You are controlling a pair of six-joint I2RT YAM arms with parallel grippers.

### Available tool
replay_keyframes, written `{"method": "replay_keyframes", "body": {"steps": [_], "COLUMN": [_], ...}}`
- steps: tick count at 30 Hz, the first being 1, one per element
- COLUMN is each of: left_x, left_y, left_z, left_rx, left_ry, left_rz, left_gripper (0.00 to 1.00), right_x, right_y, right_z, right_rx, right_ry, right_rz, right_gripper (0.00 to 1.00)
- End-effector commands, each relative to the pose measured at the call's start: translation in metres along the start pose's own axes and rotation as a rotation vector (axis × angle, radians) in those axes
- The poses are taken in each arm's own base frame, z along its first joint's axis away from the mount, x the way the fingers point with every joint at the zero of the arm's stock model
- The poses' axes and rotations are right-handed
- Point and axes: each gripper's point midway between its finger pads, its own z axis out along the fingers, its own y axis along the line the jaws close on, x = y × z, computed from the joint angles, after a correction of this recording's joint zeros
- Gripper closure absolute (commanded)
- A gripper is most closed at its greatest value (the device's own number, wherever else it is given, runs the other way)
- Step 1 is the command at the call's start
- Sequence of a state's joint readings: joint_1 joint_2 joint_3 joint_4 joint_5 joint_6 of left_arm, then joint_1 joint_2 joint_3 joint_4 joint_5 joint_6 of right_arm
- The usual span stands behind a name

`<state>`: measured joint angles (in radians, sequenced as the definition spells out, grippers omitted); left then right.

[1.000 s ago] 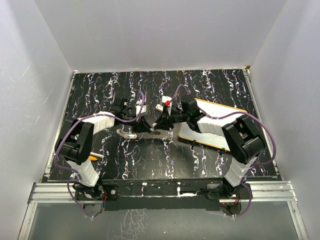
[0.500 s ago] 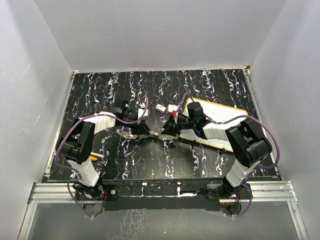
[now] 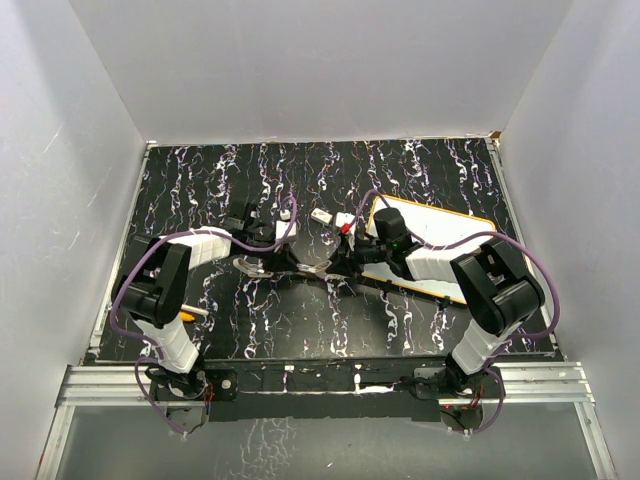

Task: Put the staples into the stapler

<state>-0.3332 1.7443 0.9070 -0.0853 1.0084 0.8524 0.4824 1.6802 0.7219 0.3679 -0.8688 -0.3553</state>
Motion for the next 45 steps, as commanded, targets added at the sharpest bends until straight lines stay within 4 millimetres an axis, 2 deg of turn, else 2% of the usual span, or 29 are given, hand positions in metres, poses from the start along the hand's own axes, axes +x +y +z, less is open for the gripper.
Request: {"method": "replay_keyframes", "body": {"steps": [1,9,14,18,22,28,35,39,45], "left_x": [0.002,0.005,0.006,0.007,0.009,0.011,0.005,0.003,-0.002], "left_y": [0.005,0.008,0.007,0.003,0.003,0.006,0.017,0.027,0.038], "left_z": [-0.003,-0.003,-0.002,0.000,0.001,0.000,-0.002,0.002,0.018], "left_rx": [-0.022,-0.018,-0.010,-0.002,0.005,-0.010,-0.090,-0.167,-0.255], "left_ry": [0.003,0.023,0.025,0.036,0.054,0.070,0.058,0.052,0.050], "left_rz": [0.035,0.054,0.056,0.067,0.077,0.091,0.037,-0.028,-0.121], "left_gripper": [1.00,1.00,1.00,1.00,1.00,1.00,1.00,1.00,1.00], "right_x": [0.010,0.022,0.029,0.027,0.011,-0.026,-0.065,-0.082,-0.097], "right_y": [-0.002,0.005,0.001,-0.004,-0.006,-0.003,-0.007,-0.012,-0.031], "right_z": [-0.001,0.005,0.010,0.013,0.012,0.012,0.003,-0.012,-0.053], "right_rx": [0.022,0.034,0.048,0.061,0.051,-0.005,0.004,0.049,0.159], "right_ry": [0.053,0.111,0.140,0.148,0.129,0.075,0.043,0.031,0.007], "right_rz": [0.081,0.056,0.078,0.081,0.056,0.019,-0.053,-0.083,-0.057], "right_gripper": [0.75,0.69,0.64,0.60,0.52,0.37,0.29,0.28,0.27]}}
